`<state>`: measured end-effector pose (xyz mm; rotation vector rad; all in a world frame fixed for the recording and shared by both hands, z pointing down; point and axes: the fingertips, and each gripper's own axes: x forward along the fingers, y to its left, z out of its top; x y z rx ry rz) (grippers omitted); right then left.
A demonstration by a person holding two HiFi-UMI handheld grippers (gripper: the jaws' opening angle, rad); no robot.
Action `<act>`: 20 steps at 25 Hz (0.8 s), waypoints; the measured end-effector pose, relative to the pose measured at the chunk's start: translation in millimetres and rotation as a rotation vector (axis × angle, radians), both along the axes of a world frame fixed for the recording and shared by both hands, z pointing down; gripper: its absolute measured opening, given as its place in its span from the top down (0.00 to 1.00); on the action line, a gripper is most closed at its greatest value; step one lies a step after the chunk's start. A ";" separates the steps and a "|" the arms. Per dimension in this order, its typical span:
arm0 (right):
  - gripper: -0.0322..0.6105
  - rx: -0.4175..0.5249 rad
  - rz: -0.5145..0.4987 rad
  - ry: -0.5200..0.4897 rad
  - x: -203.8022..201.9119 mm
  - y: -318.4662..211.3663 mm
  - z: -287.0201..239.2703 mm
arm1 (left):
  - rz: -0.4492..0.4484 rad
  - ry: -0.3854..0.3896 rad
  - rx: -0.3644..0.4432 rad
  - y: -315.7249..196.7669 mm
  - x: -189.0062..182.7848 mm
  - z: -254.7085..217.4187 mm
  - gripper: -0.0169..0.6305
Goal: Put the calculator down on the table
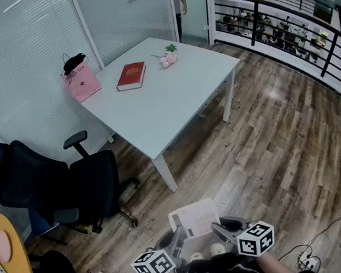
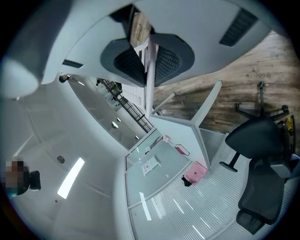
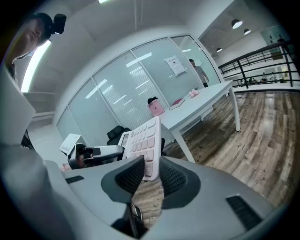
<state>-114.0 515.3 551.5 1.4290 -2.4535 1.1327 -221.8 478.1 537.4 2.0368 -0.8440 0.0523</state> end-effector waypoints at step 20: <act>0.76 -0.018 0.034 0.015 -1.4 2.0 8.0 | 0.101 -0.006 0.048 3.3 1.6 0.1 0.87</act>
